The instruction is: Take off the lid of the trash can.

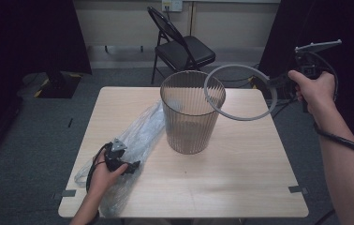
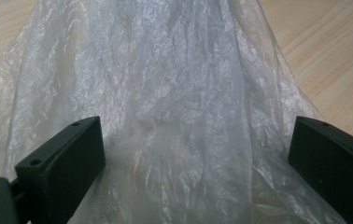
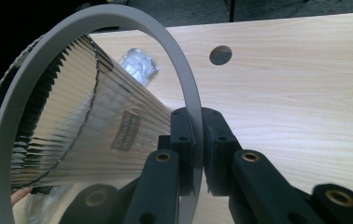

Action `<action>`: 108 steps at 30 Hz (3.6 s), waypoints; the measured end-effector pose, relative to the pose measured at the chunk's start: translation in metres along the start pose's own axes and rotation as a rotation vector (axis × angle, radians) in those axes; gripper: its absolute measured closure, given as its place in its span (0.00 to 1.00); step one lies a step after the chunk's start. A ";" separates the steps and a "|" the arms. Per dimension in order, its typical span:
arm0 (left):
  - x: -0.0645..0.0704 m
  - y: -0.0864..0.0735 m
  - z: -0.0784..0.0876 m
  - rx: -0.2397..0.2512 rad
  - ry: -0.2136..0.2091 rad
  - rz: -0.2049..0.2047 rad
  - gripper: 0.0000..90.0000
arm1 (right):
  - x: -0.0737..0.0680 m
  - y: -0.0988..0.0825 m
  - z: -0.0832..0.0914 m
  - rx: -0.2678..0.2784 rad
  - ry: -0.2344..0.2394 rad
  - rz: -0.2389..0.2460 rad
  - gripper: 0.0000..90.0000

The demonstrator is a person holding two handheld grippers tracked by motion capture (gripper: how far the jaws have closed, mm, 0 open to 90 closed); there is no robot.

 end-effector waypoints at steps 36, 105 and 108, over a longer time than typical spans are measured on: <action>0.000 0.000 0.000 -0.001 0.000 0.000 0.03 | 0.047 -0.020 0.022 0.011 -0.037 -0.054 0.94; 0.000 0.000 0.000 -0.002 0.001 -0.003 0.03 | 0.114 -0.114 -0.069 -0.129 -0.054 -0.041 0.94; 0.000 0.000 0.000 -0.002 0.002 -0.002 0.03 | 0.117 -0.120 -0.074 -0.139 -0.051 -0.050 0.94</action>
Point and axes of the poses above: each handheld gripper's, and its own axes: z roughly backward along the jaws, y roughly out of its top, x roughly to its right, the point moved 3 cm from there along -z, roughly forward along the jaws, and after that the axes turned 4 degrees about -z, right-handed, at the moved point
